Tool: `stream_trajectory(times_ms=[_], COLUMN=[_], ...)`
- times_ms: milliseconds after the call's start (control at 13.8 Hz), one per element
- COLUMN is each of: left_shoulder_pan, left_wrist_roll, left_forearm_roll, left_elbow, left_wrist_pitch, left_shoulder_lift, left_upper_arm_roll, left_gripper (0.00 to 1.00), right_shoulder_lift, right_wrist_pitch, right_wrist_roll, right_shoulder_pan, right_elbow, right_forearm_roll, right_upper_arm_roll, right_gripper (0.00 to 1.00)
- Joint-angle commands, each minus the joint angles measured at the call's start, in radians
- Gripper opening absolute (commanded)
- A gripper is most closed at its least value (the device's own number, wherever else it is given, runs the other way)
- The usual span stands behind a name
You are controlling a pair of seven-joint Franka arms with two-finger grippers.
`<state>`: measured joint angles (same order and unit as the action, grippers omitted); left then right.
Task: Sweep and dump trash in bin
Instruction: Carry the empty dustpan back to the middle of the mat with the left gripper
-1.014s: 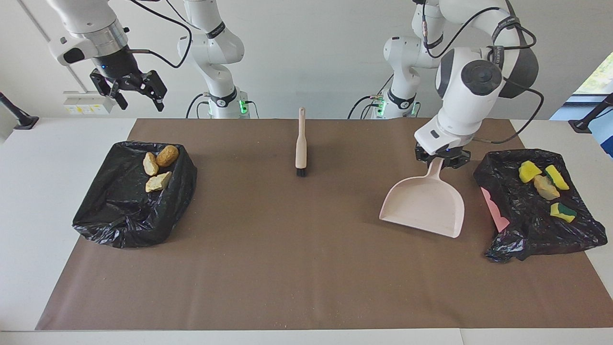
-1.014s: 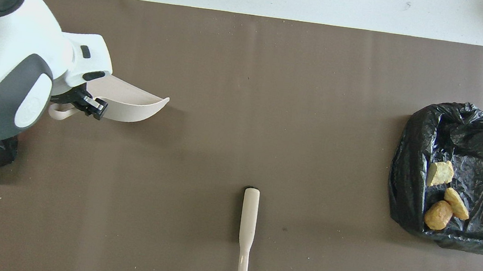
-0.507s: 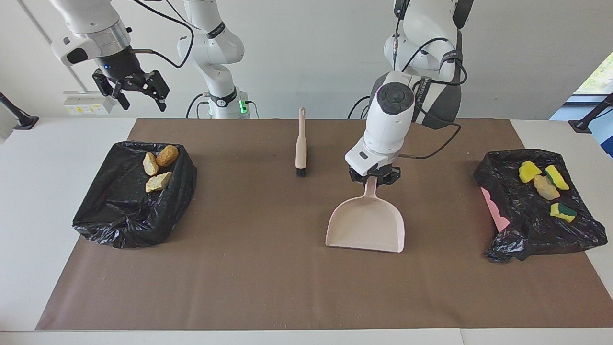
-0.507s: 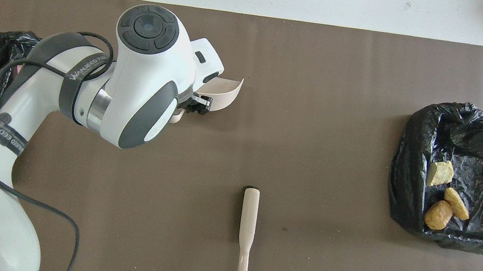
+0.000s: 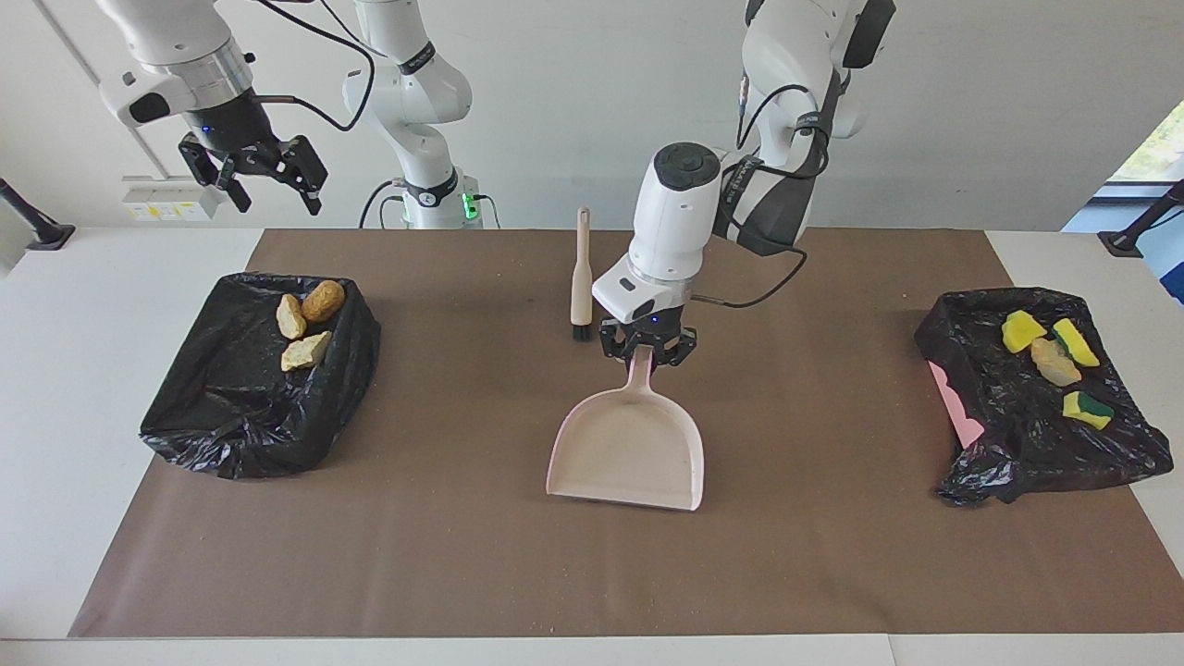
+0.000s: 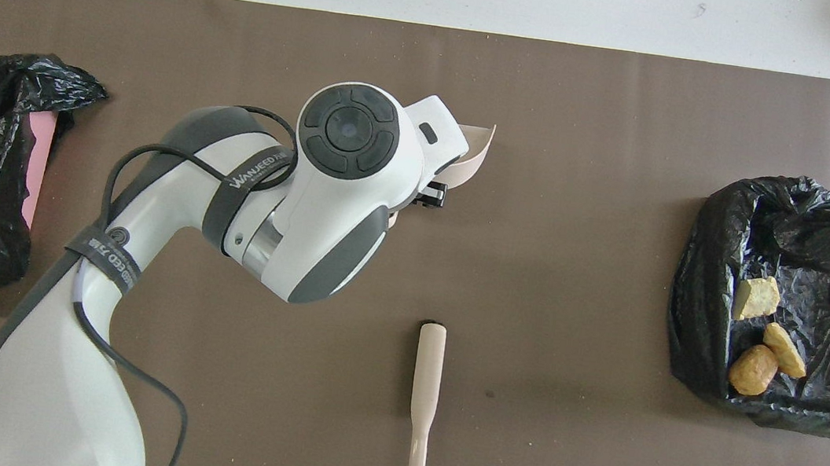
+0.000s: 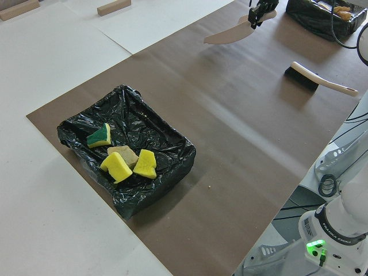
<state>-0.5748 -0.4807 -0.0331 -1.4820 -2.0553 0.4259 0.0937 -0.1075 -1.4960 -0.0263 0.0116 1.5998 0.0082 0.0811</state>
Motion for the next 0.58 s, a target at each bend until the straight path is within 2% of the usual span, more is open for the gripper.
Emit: stream_trajectory(times_ms=[0,145,435,507], left_shoulder_pan=[-0.064,-0.092,-0.125,-0.123], left_wrist_roll=[-0.077,-0.171,-0.196,-0.202], left_forearm_roll=[-0.010,-0.115,-0.061,-0.044], left_elbow=[-0.009,-0.001,-0.015,-0.020], left_wrist_pitch=[-0.026,-0.040,-0.057,-0.060], left_shoulder_lift=[0.046,0.112,0.111,0.111], left_upper_arm_roll=[-0.015,-0.014,-0.011,-0.009], left_gripper=[0.00,0.00,0.00,0.06], right_shoulder_lift=[-0.011,-0.011,-0.011,-0.011], right_wrist_pitch=[-0.007,-0.007,-0.007,-0.007], right_wrist_roll=[0.016,0.016,0.016,0.016], right_shoulder_pan=[-0.001,-0.001,-0.001,-0.001], right_elbow=[0.017,0.017,0.017,0.017], right_forearm_roll=[-0.007,-0.007,-0.007,-0.007], right_upper_arm_roll=[-0.003,-0.003,-0.003,-0.003], right_gripper=[1.00,1.00,1.00,1.00])
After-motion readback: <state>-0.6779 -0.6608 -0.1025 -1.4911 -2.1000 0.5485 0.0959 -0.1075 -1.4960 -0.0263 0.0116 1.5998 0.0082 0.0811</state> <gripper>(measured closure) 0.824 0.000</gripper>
